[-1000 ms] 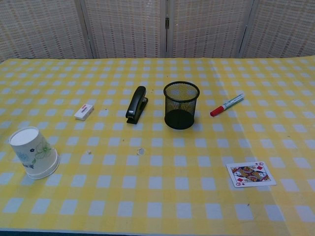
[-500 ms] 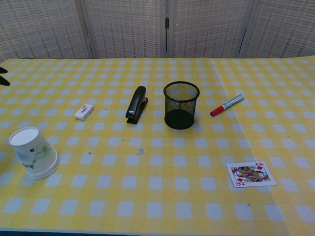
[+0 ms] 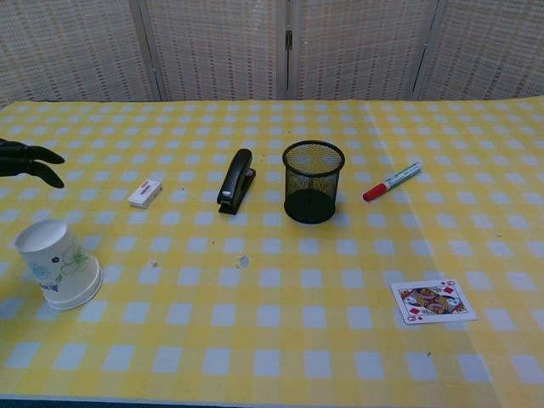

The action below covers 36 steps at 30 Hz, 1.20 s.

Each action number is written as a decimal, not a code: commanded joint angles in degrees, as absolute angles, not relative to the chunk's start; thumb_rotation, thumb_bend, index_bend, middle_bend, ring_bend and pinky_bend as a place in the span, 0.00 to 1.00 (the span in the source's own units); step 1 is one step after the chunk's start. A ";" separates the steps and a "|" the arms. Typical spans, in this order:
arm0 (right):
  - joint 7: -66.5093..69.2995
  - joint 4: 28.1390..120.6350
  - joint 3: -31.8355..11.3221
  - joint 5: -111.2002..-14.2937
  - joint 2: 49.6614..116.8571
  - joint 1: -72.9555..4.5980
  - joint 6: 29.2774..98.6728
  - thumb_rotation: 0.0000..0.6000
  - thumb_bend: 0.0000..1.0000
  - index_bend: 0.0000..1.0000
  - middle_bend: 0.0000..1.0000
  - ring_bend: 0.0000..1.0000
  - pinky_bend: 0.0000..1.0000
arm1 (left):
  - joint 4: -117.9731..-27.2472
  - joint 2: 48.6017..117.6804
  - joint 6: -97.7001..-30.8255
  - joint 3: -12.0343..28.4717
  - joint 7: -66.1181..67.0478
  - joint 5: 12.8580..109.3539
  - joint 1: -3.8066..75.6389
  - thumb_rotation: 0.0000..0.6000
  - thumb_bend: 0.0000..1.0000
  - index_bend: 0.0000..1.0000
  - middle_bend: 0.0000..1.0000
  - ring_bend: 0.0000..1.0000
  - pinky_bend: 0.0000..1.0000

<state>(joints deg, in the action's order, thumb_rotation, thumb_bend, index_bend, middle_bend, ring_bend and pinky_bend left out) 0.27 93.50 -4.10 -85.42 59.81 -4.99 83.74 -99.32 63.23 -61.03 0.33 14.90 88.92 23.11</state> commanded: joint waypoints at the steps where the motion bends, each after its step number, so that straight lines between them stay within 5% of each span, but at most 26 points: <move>1: 0.57 93.23 -4.06 -85.49 59.89 -4.90 83.88 1.00 0.51 0.00 0.02 0.11 0.00 | -99.19 63.99 -60.30 0.19 15.48 89.09 23.85 1.00 0.24 0.24 0.09 0.07 0.01; 13: 1.79 92.11 -3.85 -85.56 60.17 -4.46 84.28 1.00 0.51 0.00 0.02 0.11 0.00 | -99.74 64.79 -57.80 -0.01 17.79 86.27 25.66 1.00 0.33 0.25 0.09 0.07 0.01; 36: 3.22 91.38 -4.28 -85.02 59.47 -4.35 84.34 1.00 0.51 0.00 0.02 0.11 0.00 | -101.25 64.71 -56.37 -0.89 19.49 83.34 27.22 1.00 0.36 0.27 0.10 0.07 0.02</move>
